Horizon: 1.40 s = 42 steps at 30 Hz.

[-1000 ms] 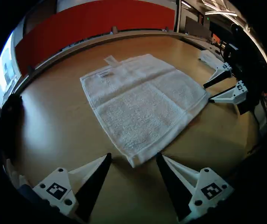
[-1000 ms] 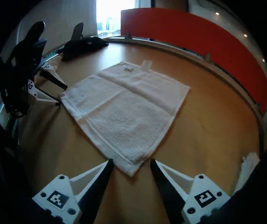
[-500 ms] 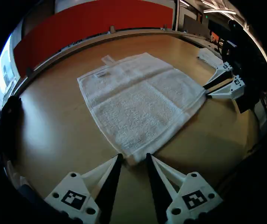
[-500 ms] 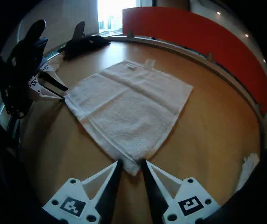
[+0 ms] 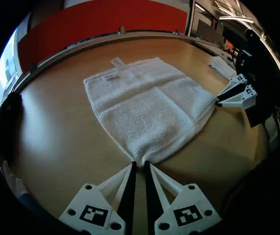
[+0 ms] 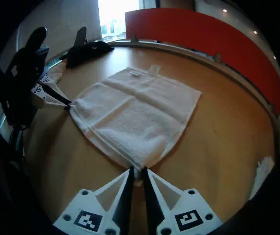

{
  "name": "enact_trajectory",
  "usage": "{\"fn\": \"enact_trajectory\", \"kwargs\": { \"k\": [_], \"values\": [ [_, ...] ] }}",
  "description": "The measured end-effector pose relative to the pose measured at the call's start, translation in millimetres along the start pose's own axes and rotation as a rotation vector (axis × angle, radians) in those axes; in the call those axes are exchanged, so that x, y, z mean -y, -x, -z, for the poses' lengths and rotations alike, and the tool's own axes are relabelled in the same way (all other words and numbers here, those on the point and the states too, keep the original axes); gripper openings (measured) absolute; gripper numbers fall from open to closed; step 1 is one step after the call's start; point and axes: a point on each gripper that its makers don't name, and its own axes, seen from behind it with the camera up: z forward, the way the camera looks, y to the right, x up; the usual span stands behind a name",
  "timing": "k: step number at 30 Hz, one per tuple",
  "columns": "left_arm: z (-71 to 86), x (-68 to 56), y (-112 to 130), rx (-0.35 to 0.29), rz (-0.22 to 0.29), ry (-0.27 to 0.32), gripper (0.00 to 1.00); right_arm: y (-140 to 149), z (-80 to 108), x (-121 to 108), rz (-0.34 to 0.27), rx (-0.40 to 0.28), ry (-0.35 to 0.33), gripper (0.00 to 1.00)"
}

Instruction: Fold towel

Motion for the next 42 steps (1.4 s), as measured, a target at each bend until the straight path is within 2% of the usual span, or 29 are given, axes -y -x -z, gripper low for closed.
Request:
{"fn": "enact_trajectory", "kwargs": {
  "k": [9,21,33,42],
  "values": [
    [2.4,2.7,-4.3,-0.003,-0.009,-0.022,0.12,-10.8,3.9,1.5,0.021,-0.022,0.003,0.17],
    [11.4,5.5,-16.1,-0.021,0.013,-0.028,0.11,-23.5,14.0,1.2,0.029,-0.049,0.004,0.17],
    [44.9,5.9,-40.3,-0.062,0.051,-0.035,0.11,-49.2,41.1,3.0,0.044,-0.092,0.016,0.17],
    [71.8,0.1,-53.3,-0.08,0.081,-0.034,0.11,-66.3,62.2,5.0,0.048,-0.116,0.017,0.17]
  ]
}}
